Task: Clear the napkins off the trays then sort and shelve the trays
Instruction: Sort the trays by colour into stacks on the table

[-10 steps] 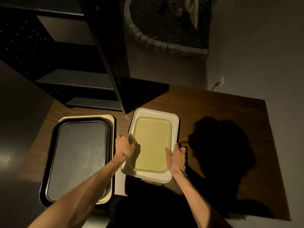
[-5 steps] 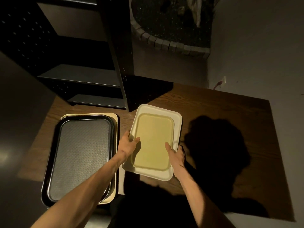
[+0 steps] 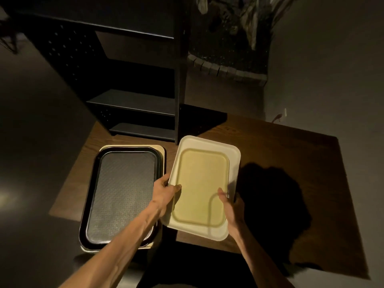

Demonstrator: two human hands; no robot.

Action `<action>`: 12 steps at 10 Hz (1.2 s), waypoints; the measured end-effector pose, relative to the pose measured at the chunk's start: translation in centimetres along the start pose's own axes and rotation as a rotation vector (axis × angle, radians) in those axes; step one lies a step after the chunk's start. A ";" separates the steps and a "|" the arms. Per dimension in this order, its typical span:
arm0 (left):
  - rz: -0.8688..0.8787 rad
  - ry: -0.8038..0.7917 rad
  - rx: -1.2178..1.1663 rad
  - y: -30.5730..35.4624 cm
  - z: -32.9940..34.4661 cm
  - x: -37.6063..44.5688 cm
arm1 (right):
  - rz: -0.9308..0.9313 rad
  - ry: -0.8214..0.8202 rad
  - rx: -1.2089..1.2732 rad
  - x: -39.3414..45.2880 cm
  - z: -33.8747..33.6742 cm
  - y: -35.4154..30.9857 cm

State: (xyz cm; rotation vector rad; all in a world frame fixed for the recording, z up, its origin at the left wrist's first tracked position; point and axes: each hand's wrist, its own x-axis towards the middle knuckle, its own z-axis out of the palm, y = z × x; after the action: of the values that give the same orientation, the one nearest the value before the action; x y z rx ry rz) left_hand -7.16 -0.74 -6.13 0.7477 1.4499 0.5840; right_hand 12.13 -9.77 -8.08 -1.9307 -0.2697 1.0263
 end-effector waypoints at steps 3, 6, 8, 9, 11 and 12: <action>0.012 0.086 0.014 1.3 -10.1 -3.9 | 0.099 -0.304 -0.119 -6.2 6.8 0.2; -0.070 0.266 -0.016 -0.5 -20.1 -3.6 | 0.167 -0.279 -0.120 -10.4 16.5 0.9; -0.098 0.300 -0.009 -1.7 -23.6 -2.4 | 0.124 -0.212 -0.384 -10.5 20.7 2.4; -0.080 0.323 -0.004 -2.1 -24.5 -1.5 | 0.118 -0.297 -0.366 -10.5 21.7 2.7; -0.053 0.329 0.087 -2.6 -24.7 -0.6 | -0.658 0.221 -0.886 -6.1 21.8 9.7; -0.041 0.316 0.147 -3.2 -24.9 -0.1 | -0.253 -0.106 -0.634 -10.8 20.7 4.5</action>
State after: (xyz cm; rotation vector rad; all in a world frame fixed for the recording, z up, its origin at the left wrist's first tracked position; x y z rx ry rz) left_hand -32.19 -0.41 -7.74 0.7629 1.8112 0.5867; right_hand -11.10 -5.42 -10.81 -2.3154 -0.9694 0.9407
